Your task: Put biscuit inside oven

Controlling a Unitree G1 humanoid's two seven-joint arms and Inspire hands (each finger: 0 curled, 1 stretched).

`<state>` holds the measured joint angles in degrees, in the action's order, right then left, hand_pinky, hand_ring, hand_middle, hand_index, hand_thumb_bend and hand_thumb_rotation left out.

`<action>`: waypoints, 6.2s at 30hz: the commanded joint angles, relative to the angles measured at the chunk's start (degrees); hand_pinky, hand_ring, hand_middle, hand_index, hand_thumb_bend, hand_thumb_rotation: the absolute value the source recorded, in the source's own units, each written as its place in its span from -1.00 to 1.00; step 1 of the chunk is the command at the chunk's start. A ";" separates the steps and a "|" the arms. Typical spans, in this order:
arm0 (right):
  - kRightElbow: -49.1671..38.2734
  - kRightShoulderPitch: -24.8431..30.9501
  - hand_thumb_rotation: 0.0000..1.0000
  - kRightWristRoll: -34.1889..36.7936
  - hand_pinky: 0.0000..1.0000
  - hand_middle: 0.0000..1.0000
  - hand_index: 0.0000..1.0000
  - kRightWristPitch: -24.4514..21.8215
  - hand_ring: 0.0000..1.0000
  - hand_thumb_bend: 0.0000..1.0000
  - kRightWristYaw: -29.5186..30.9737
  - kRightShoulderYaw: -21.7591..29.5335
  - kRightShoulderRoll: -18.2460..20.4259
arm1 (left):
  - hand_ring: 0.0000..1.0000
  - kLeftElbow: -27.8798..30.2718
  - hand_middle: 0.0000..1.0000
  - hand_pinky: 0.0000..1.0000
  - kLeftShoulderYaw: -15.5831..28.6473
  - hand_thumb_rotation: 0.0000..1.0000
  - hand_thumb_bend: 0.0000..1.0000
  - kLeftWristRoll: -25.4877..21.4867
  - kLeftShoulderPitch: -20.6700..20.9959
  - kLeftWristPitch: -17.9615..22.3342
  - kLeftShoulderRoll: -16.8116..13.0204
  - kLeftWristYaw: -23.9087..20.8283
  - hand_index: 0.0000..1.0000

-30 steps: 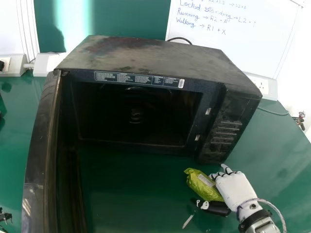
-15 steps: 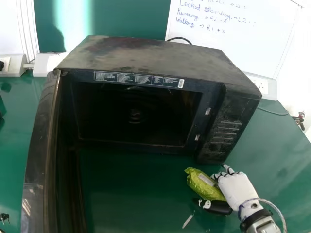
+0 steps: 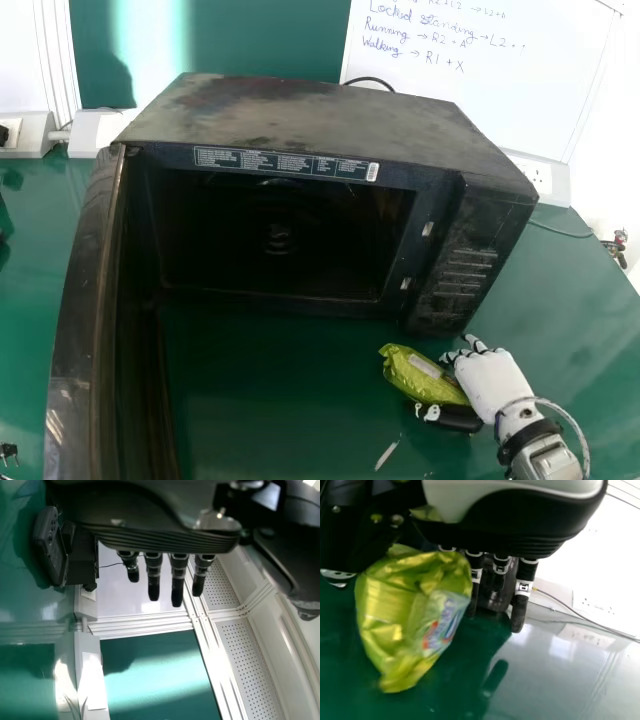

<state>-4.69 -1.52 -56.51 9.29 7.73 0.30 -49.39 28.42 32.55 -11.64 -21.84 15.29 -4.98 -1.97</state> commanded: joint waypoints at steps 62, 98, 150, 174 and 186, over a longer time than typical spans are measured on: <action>7.82 -6.02 -0.72 10.68 -0.66 -0.31 -0.04 -1.94 -0.48 0.09 2.66 -7.32 0.71 | 0.83 4.08 0.80 0.94 0.57 1.00 0.91 0.42 -2.26 -0.91 0.79 -0.73 0.90; 6.88 -9.80 -0.69 34.39 -0.69 -0.45 -0.06 -12.72 -0.58 0.04 19.21 -2.41 2.59 | 0.83 2.94 0.81 0.96 0.90 1.00 0.90 -0.26 -2.19 0.30 0.30 0.58 0.95; -7.11 -11.81 -0.70 44.39 -0.74 -0.44 -0.05 -27.76 -0.60 0.02 15.23 -1.37 20.62 | 0.84 -0.76 0.82 0.90 -1.06 1.00 0.86 2.87 1.57 1.13 1.38 -0.73 0.94; -11.23 -21.00 -0.69 44.41 -0.82 -0.53 -0.06 -37.34 -0.69 0.02 15.11 -7.88 27.48 | 0.84 -2.09 0.81 0.90 -1.75 1.00 0.83 3.42 2.20 2.84 1.57 -0.67 0.94; -10.52 -24.33 -0.70 45.27 -0.82 -0.51 -0.05 -40.55 -0.68 0.02 14.80 -9.03 29.93 | 0.84 -1.65 0.81 0.90 -1.58 1.00 0.82 3.70 1.90 2.83 1.56 -0.76 0.94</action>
<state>-14.91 -24.11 -12.02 -31.12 22.79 -8.40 -20.57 26.55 30.77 -8.00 -19.46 17.71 -3.34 -2.46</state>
